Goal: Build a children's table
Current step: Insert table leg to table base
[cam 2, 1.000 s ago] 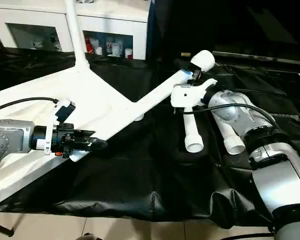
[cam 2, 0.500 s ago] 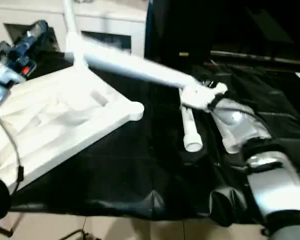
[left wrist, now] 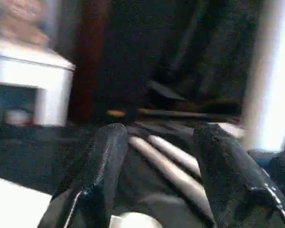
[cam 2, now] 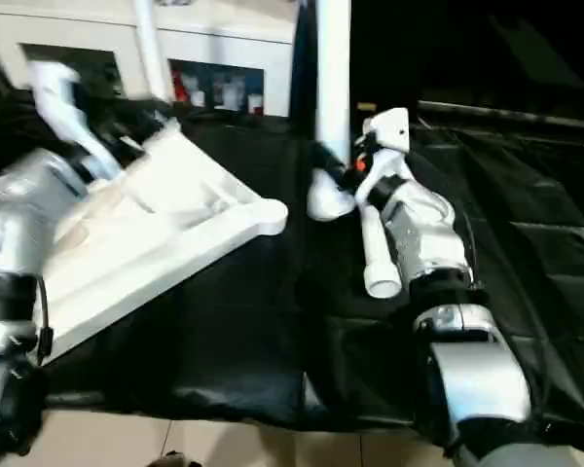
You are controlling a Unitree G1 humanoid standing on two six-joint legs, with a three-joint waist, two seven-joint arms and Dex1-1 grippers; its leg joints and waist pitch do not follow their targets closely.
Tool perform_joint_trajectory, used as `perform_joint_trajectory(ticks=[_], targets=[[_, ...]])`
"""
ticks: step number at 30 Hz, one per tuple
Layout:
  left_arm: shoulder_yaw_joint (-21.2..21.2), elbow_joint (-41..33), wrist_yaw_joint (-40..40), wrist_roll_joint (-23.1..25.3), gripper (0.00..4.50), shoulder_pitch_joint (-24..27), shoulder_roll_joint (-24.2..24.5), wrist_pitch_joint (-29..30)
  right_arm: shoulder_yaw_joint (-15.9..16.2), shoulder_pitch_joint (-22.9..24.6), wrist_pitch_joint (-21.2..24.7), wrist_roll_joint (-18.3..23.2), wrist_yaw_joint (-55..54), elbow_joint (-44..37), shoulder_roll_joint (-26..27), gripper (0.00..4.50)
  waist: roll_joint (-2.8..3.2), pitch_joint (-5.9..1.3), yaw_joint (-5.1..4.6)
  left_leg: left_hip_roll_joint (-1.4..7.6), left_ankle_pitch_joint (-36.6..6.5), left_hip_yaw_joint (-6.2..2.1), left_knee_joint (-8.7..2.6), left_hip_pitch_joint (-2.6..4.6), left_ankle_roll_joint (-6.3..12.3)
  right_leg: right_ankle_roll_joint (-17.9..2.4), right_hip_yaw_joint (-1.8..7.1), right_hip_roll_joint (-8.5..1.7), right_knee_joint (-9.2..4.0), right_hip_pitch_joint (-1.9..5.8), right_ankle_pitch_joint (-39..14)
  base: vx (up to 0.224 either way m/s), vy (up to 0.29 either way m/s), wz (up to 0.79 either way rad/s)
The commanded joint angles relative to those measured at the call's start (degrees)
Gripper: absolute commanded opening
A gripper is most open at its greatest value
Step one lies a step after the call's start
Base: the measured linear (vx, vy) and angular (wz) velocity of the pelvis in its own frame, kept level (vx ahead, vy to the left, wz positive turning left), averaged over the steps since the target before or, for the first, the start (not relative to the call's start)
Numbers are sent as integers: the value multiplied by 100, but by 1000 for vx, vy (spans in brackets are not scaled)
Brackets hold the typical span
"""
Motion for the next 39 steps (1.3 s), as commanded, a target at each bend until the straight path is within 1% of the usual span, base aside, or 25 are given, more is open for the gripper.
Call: perform_joint_trajectory(ticks=[1,2,3,4,5,7,10,13,15,17,21,22,24,25,27,28,29,30,31,33,34,36,37,38,39], targets=[[5,-411,-103,-481,264,-44,-85,405,6,101,999,592,353,-560,-96,186,76,-519,53,138,-873,-1,-358,117,209,-1572,282,-362,-335,372,14,0,0,0],[51,-512,-112,-687,264,-53,-146,554,6,147,1269,744,417,-664,-124,186,68,-518,85,143,-936,-3,-363,115,124,-1537,280,-373,-349,346,-118,0,0,0],[139,-639,-87,-986,264,-69,-249,768,11,222,1604,925,508,-821,-174,186,45,-511,88,128,-942,5,-364,117,82,-1541,280,-362,-341,368,-132,0,0,0],[235,-737,-51,-1277,264,-91,-349,973,30,294,1856,1049,585,-954,-227,186,43,-505,122,130,-965,7,-357,111,32,-1505,285,-372,-359,347,-240,0,0,0],[235,-737,-51,-1277,264,-91,-349,973,30,294,1856,1049,585,-954,-227,186,44,-498,150,122,-1006,7,-362,100,-17,-1411,284,-382,-386,346,-425,0,0,0],[316,-924,-137,-1721,299,-77,-440,1274,98,401,2099,1151,718,-1129,-310,186,42,-491,158,110,-1070,9,-368,105,-98,-1263,287,-387,-417,344,-709,0,0,0],[391,-1246,-280,-2226,321,-18,-536,1750,213,600,2367,1159,835,-1511,-421,186,45,-489,175,108,-1012,-1,-376,103,-154,-1135,293,-380,-436,341,-783,0,0,0],[418,-1297,-73,-2236,342,-2,-622,1876,119,713,2861,1366,711,-1908,-452,186,34,-490,184,97,-955,-12,-386,94,-145,-1053,290,-372,-448,345,-723,0,0,0],[367,-1258,-20,-2158,358,0,-628,1872,129,721,2927,1393,709,-1964,-473,186,58,-489,181,98,-997,-21,-393,95,-177,-948,291,-372,-473,343,-833,0,0,0],[289,-1230,45,-2133,376,7,-652,1909,162,743,3015,1422,729,-2056,-511,186,49,-491,184,98,-1009,-25,-398,99,-230,-843,292,-371,-482,345,-902,0,0,0],[106,-1305,93,-2165,411,27,-690,2122,194,818,3216,1459,799,-2293,-564,186,40,-482,182,95,-1039,-24,-405,104,-246,-786,290,-368,-496,336,-1014,0,0,0],[43,-1287,97,-2098,421,23,-699,2126,211,836,3275,1463,813,-2361,-576,186,48,-488,193,99,-1000,-29,-403,102,-243,-772,290,-365,-490,337,-971,0,0,0],[-21,-1233,99,-2000,440,4,-706,2087,240,847,3303,1458,841,-2410,-588,186,34,-489,189,101,-961,-32,-409,93,-248,-762,288,-365,-489,344,-897,0,0,0],[-2,-1146,105,-2054,449,-55,-777,2116,309,878,3321,1438,905,-2481,-621,186,33,-483,190,95,-962,-28,-408,89,-249,-745,287,-366,-495,348,-910,0,0,0],[32,-1072,88,-2148,450,-117,-843,2173,374,894,3338,1418,970,-2523,-651,186,31,-484,196,89,-960,-24,-401,83,-247,-722,292,-374,-509,351,-958,0,0,0],[72,-1028,-5,-2374,450,-175,-915,2364,457,913,3374,1400,1070,-2557,-694,186,40,-484,196,78,-965,-18,-394,84,-252,-729,286,-367,-502,353,-1001,0,0,0],[120,-959,-142,-2619,450,-207,-955,2581,541,922,3397,1375,1154,-2571,-730,186,78,-484,202,75,-963,-21,-388,82,-258,-753,288,-366,-506,347,-988,0,0,0],[165,-888,-133,-2692,450,-225,-972,2657,573,930,3394,1356,1174,-2579,-742,186,62,-489,200,75,-967,-22,-388,83,-257,-775,285,-367,-507,351,-975,0,0,0],[209,-773,-177,-2747,450,-252,-973,2688,621,939,3423,1324,1202,-2585,-760,186,83,-484,193,78,-1016,-27,-390,85,-258,-817,282,-356,-514,341,-941,0,0,0],[216,-746,-194,-2753,450,-260,-970,2689,630,938,3433,1316,1206,-2583,-762,186,70,-485,200,72,-1046,-28,-393,84,-244,-798,281,-357,-523,352,-981,0,0,0],[220,-689,-216,-2689,450,-268,-960,2615,670,945,3436,1282,1238,-2577,-773,186,112,-480,191,79,-1127,-36,-401,96,-250,-770,277,-353,-547,339,-1033,0,0,0],[218,-650,-201,-2637,450,-274,-951,2601,701,956,3429,1259,1239,-2585,-787,186,92,-492,193,80,-1060,-43,-399,87,-255,-776,278,-356,-521,361,-938,0,0,0],[188,-599,-222,-2579,423,-282,-907,2631,729,959,3419,1230,1238,-2581,-803,186,108,-492,191,84,-1077,-46,-400,94,-260,-781,273,-354,-523,356,-940,0,0,0],[159,-559,-246,-2537,416,-290,-865,2671,748,958,3409,1208,1235,-2575,-815,186,128,-495,191,85,-1083,-47,-399,100,-263,-787,273,-353,-520,351,-934,0,0,0],[152,-547,-251,-2528,416,-294,-853,2673,752,955,3405,1202,1234,-2569,-818,186,114,-490,184,74,-1100,-43,-399,95,-252,-762,275,-344,-526,354,-955,0,0,0]])
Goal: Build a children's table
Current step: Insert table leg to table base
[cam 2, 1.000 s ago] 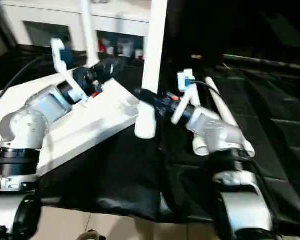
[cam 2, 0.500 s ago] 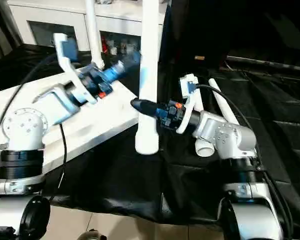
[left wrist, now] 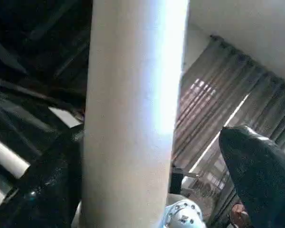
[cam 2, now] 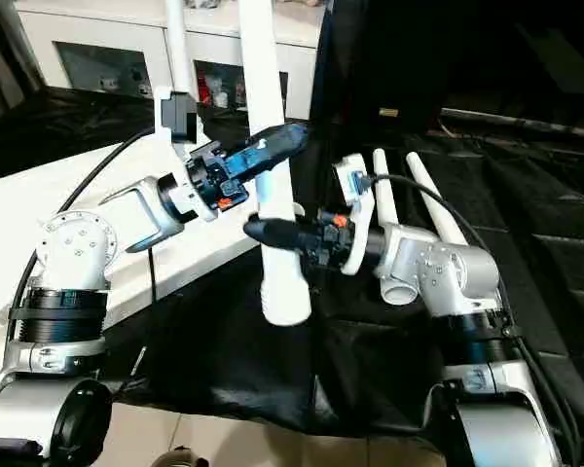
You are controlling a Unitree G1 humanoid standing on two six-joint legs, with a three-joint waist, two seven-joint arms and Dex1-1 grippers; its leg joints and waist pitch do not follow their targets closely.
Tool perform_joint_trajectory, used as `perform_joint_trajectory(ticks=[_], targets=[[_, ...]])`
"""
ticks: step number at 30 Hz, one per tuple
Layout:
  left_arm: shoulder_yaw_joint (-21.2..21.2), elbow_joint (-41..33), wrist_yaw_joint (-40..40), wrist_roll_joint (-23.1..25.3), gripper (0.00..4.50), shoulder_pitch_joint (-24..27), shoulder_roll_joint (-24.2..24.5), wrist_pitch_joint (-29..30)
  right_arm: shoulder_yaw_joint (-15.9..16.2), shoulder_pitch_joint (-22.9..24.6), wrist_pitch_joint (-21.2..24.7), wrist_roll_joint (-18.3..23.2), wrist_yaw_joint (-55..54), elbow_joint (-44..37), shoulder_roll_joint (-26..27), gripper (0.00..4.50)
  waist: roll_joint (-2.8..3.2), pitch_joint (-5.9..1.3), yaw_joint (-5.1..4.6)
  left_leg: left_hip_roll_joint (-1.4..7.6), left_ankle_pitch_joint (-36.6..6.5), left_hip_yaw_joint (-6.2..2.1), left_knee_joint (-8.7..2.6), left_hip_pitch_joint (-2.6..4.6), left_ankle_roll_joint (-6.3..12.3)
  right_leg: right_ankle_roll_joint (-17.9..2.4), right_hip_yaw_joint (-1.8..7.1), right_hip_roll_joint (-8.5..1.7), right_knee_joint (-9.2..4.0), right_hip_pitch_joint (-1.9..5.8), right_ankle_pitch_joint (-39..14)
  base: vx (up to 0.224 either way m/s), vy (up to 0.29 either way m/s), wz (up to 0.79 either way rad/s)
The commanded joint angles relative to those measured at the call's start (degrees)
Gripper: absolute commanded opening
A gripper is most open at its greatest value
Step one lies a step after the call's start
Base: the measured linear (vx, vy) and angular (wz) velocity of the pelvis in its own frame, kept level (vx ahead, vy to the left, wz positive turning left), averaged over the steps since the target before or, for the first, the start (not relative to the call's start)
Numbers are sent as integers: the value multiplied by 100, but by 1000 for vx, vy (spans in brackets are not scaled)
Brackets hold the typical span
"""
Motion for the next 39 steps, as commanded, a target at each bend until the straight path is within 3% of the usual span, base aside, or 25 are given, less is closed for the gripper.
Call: perform_joint_trajectory(ticks=[1,14,15,25,27,28,29,31,33,34,35,37,39], targets=[[-28,125,-62,156,416,-188,93,16,30,-67,-83,-99,31,-29,-76,186,95,-485,-10,83,-1128,-35,-394,99,-235,-765,276,-344,-522,345,-989,0,0,0],[-134,215,-227,356,302,-269,295,-78,-24,-158,-270,-252,-47,138,-15,186,113,-488,-19,98,-1162,-41,-394,102,-247,-915,276,-358,-495,351,-839,0,0,0],[-177,214,-226,400,293,-252,304,-78,-14,-149,-292,-292,-64,145,-6,186,91,-483,-22,98,-1157,-38,-398,96,-240,-912,276,-357,-503,354,-837,0,0,0],[-153,215,-5,629,226,-194,200,-346,77,-151,-594,-537,-213,181,87,186,96,-481,-19,99,-1151,-39,-401,93,-242,-899,281,-371,-502,353,-879,0,0,0],[-266,80,73,831,208,-159,217,-455,23,-156,-701,-565,-310,175,166,186,80,-481,-18,115,-1150,-47,-412,97,-248,-880,281,-382,-496,348,-918,0,0,0],[-407,-20,118,1034,203,-129,264,-543,-16,-177,-765,-607,-430,211,223,242,70,-474,-28,120,-1168,-48,-422,100,-234,-865,282,-381,-511,343,-937,0,0,0],[-753,-173,203,1509,203,-90,399,-754,-147,-246,-805,-646,-746,308,357,242,40,-473,-32,120,-1165,-42,-424,98,-223,-847,285,-386,-514,343,-977,0,0,0],[-887,-241,575,1859,187,-108,409,-853,-262,-292,-808,-656,-1023,320,475,255,4,-468,-61,133,-1116,-48,-446,97,-278,-809,287,-387,-500,336,-1011,0,0,0],[-1000,-296,776,2081,184,-127,448,-911,-200,-273,-915,-801,-1176,250,496,262,29,-462,-41,131,-1084,-39,-434,116,-280,-752,297,-391,-499,313,-1058,0,0,0],[-1064,-334,1156,2346,183,-160,450,-948,-40,-238,-1156,-1140,-1477,189,526,282,38,-465,-29,124,-1053,-32,-429,104,-300,-688,303,-392,-501,319,-1083,0,0,0],[-1074,-378,1292,2436,183,-162,439,-979,39,-237,-1237,-1326,-1696,206,556,282,-1,-460,-38,115,-1025,-32,-434,91,-324,-616,301,-383,-505,330,-1067,0,0,0],[-966,-414,1682,2560,181,-194,344,-1021,98,-232,-1371,-1571,-2120,246,676,301,25,-468,-42,113,-971,-36,-430,89,-351,-582,299,-391,-496,322,-1060,0,0,0],[-923,-434,1729,2556,181,-204,310,-1029,112,-234,-1351,-1623,-2269,262,728,301,10,-472,-57,94,-960,-30,-424,86,-349,-603,297,-384,-494,331,-1015,0,0,0]])
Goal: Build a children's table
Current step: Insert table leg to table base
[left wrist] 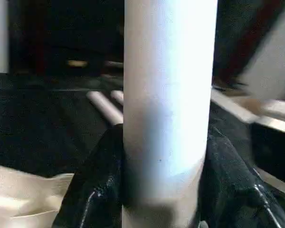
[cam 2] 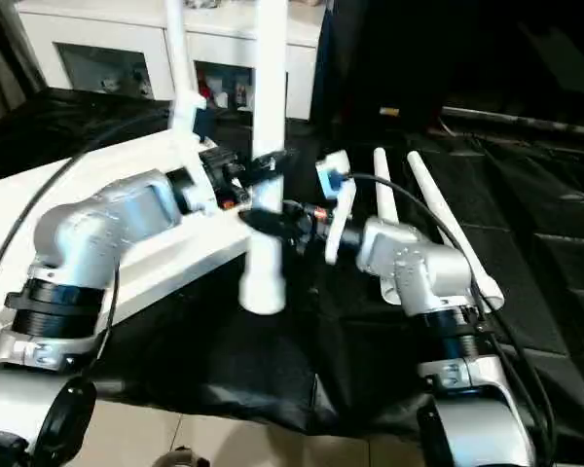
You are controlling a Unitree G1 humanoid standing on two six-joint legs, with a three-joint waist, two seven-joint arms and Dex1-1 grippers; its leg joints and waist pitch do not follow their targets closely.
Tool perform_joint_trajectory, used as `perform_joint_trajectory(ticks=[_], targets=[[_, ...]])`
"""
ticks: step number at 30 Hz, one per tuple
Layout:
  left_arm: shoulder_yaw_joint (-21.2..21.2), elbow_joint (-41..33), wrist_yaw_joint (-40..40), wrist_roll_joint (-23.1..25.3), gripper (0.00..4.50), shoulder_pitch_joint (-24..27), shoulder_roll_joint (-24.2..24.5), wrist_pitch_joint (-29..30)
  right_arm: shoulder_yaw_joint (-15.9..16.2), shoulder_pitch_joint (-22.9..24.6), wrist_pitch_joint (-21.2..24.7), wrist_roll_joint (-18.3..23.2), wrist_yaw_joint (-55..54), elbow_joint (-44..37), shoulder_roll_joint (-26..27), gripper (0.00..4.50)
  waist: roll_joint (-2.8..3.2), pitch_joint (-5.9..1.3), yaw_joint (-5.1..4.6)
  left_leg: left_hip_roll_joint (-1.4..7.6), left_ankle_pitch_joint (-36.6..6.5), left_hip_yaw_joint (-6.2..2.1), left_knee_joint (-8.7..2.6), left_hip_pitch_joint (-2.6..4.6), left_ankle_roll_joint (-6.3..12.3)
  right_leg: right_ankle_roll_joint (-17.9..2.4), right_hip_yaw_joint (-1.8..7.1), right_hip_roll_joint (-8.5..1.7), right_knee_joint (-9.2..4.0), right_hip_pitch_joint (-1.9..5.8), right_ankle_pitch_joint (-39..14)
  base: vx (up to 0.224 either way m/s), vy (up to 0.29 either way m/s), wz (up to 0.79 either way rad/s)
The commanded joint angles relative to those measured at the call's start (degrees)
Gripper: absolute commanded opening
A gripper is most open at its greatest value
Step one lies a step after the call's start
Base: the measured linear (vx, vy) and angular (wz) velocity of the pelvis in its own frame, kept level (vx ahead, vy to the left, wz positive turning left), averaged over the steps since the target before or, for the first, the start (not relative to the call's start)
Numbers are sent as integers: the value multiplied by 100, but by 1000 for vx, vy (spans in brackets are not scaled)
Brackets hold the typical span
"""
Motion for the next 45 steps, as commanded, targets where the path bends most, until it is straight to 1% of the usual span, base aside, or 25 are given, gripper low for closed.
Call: perform_joint_trajectory(ticks=[1,3,4,5,8,11,12,13,14,15,16,17,18,20,22,24,25,29,30,33,34,36,37,40,45], targets=[[147,-162,258,71,180,-115,-103,-106,92,-37,-65,-242,-372,-6,65,301,6,-475,-19,97,-947,-26,-403,82,-330,-623,302,-380,-489,329,-993,0,0,0],[199,-172,343,103,180,-137,-165,-144,133,-32,-17,-324,-583,28,190,301,10,-480,-40,94,-891,-28,-403,72,-306,-680,300,-372,-475,334,-849,0,0,0],[198,-198,398,150,180,-134,-198,-162,131,-27,27,-347,-700,43,261,301,-1,-486,-54,99,-841,-25,-401,78,-289,-716,303,-367,-468,333,-723,0,0,0],[203,-200,420,158,180,-140,-216,-172,126,-24,52,-348,-756,47,305,301,10,-486,-55,92,-828,-24,-401,79,-275,-746,300,-367,-462,333,-675,0,0,0],[214,-178,476,194,180,-181,-253,-198,0,-58,143,-282,-922,140,472,301,15,-487,-75,96,-836,-24,-410,80,-260,-786,301,-367,-458,341,-583,0,0,0],[213,-179,482,192,180,-180,-275,-198,-19,-81,174,-279,-952,213,513,301,-9,-483,-87,91,-826,-14,-410,76,-243,-793,305,-371,-462,346,-577,0,0,0],[217,-182,485,186,180,-178,-288,-190,-25,-95,200,-288,-982,249,526,301,7,-479,-88,93,-837,-16,-414,76,-245,-774,303,-373,-467,347,-617,0,0,0],[217,-190,488,210,180,-177,-310,-193,-56,-121,257,-291,-1048,306,555,301,4,-476,-97,92,-850,-16,-415,79,-250,-758,306,-371,-471,346,-645,0,0,0],[226,-196,490,215,180,-175,-327,-194,-85,-132,302,-271,-1069,334,577,301,-22,-475,-104,90,-827,-12,-417,74,-242,-742,307,-370,-476,352,-650,0,0,0],[235,-205,514,240,180,-172,-344,-225,-159,-149,388,-207,-1111,373,617,301,-12,-475,-108,92,-833,-13,-418,78,-239,-752,309,-373,-471,348,-664,0,0,0],[244,-211,536,257,180,-168,-354,-254,-225,-162,467,-137,-1139,401,652,274,-8,-475,-111,91,-834,-12,-415,77,-233,-738,310,-374,-480,348,-690,0,0,0],[249,-213,542,260,180,-165,-356,-265,-255,-167,506,-94,-1144,409,669,267,-25,-474,-107,92,-830,-10,-417,80,-221,-735,310,-381,-480,349,-717,0,0,0],[251,-214,541,261,180,-163,-355,-269,-274,-171,529,-69,-1147,413,679,267,-16,-476,-105,95,-825,-11,-417,81,-216,-732,310,-383,-480,348,-720,0,0,0],[239,-212,507,268,180,-156,-338,-259,-329,-187,597,-18,-1167,433,701,233,-15,-477,-107,100,-782,-15,-419,77,-224,-726,307,-377,-471,345,-647,0,0,0],[242,-161,468,298,180,-158,-303,-292,-163,-176,682,-106,-1012,393,591,225,-13,-477,-103,96,-775,-12,-417,80,-238,-716,308,-373,-470,346,-633,0,0,0],[238,-146,438,320,180,-161,-286,-298,-88,-160,738,-153,-933,360,536,221,-6,-476,-103,96,-775,-15,-417,73,-257,-691,310,-377,-470,349,-655,0,0,0],[216,-131,379,336,180,-173,-255,-288,34,-147,736,-243,-818,323,444,221,-7,-474,-96,94,-783,-11,-416,82,-257,-680,309,-376,-483,347,-668,0,0,0],[200,-122,327,363,180,-180,-231,-287,135,-149,683,-330,-715,295,350,221,-10,-475,-95,90,-775,-14,-413,69,-269,-677,309,-377,-473,356,-615,0,0,0],[188,-125,305,367,180,-180,-220,-280,137,-152,676,-327,-702,290,338,260,-9,-477,-95,90,-774,-13,-413,70,-264,-680,309,-378,-475,357,-623,0,0,0],[183,-110,285,374,180,-186,-217,-278,44,-199,837,-194,-684,289,329,275,-4,-478,-101,93,-785,-16,-415,78,-260,-702,308,-373,-475,355,-635,0,0,0],[185,-115,282,367,180,-182,-222,-272,70,-200,849,-209,-671,271,308,304,-1,-480,-104,97,-788,-17,-415,82,-259,-710,309,-373,-472,352,-619,0,0,0],[180,-112,274,370,180,-182,-221,-274,123,-193,858,-236,-649,246,286,312,-3,-479,-102,99,-795,-15,-414,83,-266,-725,308,-374,-470,352,-607,0,0,0],[160,-94,230,401,180,-182,-213,-284,193,-166,951,-223,-553,191,260,315,-13,-481,-100,96,-769,-15,-411,82,-251,-742,308,-372,-466,355,-575,0,0,0],[152,-96,193,422,180,-172,-213,-283,263,-128,1137,-213,-490,131,226,315,-9,-480,-100,98,-750,-17,-411,79,-240,-743,308,-372,-464,357,-539,0,0,0],[115,-143,127,406,180,-153,-203,-227,165,-136,1179,-139,-508,182,282,315,-11,-480,-95,97,-770,-13,-410,81,-247,-763,310,-383,-469,354,-614,0,0,0]])
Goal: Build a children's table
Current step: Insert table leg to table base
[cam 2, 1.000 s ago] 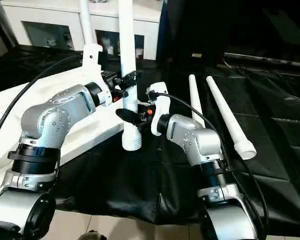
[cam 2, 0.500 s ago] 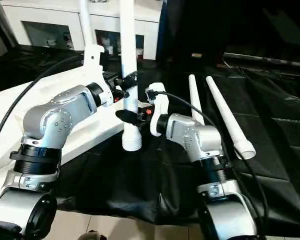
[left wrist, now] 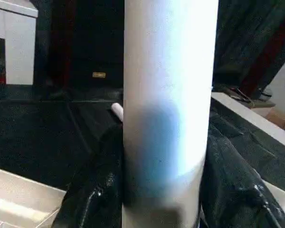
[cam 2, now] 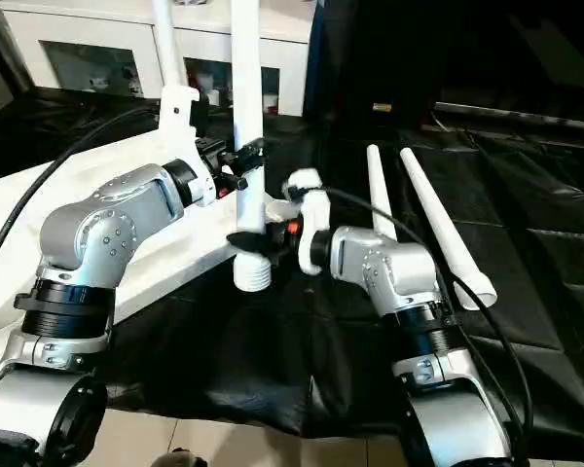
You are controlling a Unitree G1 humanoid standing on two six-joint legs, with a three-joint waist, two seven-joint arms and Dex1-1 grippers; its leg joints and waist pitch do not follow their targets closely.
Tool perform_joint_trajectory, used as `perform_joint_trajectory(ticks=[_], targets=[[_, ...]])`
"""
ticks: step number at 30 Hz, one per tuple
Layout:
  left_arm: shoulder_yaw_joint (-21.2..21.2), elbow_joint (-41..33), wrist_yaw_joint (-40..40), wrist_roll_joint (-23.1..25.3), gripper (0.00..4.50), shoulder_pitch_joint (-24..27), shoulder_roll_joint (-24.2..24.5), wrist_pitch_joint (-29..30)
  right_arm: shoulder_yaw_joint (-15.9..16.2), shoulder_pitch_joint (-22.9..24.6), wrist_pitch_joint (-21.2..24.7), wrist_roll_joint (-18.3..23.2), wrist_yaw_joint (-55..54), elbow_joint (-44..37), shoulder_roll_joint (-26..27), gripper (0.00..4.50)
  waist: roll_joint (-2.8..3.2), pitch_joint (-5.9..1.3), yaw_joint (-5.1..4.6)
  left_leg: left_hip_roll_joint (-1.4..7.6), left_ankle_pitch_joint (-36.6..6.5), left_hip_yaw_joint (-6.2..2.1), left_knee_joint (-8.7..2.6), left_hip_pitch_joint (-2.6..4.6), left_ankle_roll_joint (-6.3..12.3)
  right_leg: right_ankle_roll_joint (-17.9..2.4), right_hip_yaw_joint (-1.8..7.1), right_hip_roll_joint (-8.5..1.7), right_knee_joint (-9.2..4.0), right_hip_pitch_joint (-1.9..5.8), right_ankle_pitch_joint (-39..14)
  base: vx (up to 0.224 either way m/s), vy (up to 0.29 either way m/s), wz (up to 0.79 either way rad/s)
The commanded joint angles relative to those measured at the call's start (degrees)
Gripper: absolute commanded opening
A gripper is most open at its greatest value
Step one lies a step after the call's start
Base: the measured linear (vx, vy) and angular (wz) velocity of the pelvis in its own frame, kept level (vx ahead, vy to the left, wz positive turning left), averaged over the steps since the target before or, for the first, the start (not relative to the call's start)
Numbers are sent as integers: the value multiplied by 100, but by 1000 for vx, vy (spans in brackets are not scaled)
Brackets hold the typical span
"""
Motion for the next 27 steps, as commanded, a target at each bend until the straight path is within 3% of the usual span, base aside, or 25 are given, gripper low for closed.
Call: perform_joint_trajectory(ticks=[1,4,5,8,10,19,21,24,27], targets=[[-80,-158,-67,10,180,-109,6,27,-63,30,93,65,21,-105,-33,315,-6,-483,1,103,-763,-16,-378,84,-248,-769,311,-380,-436,355,-586,0,0,0],[-110,-201,-100,-11,180,-80,-8,74,-37,33,76,50,48,-96,-33,315,-7,-485,0,107,-764,-17,-377,86,-249,-783,309,-383,-429,354,-553,0,0,0],[-122,-215,-113,-7,180,-72,-11,83,-36,36,82,44,54,-98,-34,287,-10,-482,1,104,-762,-14,-378,84,-245,-782,309,-382,-431,356,-569,0,0,0],[-148,-260,-158,5,180,-40,-18,110,-29,48,172,41,60,-102,-38,277,-7,-484,3,109,-734,-18,-380,89,-245,-797,309,-383,-428,352,-553,0,0,0],[-158,-285,-189,-7,180,-24,-16,141,-37,49,195,50,52,-95,-31,243,-9,-483,3,105,-744,-16,-378,83,-247,-792,310,-383,-427,356,-557,0,0,0],[-103,-455,-175,-73,180,76,-21,270,-41,114,288,104,99,-148,-60,205,-32,-481,7,107,-686,-12,-378,80,-225,-756,312,-387,-427,355,-584,0,0,0],[-111,-475,-162,-46,236,83,-7,248,-44,123,284,106,101,-155,-63,202,-38,-476,10,109,-711,-13,-383,80,-233,-738,310,-388,-434,354,-635,0,0,0],[38,-515,-149,-112,252,85,1,230,-163,145,93,117,107,-140,-40,200,-57,-476,11,112,-709,-13,-382,74,-229,-741,312,-398,-430,357,-647,0,0,0],[366,-552,-37,-192,297,82,-85,-150,-343,189,-329,131,75,-195,36,196,-85,-468,25,114,-714,-8,-382,69,-225,-742,311,-416,-445,351,-722,0,0,0]])
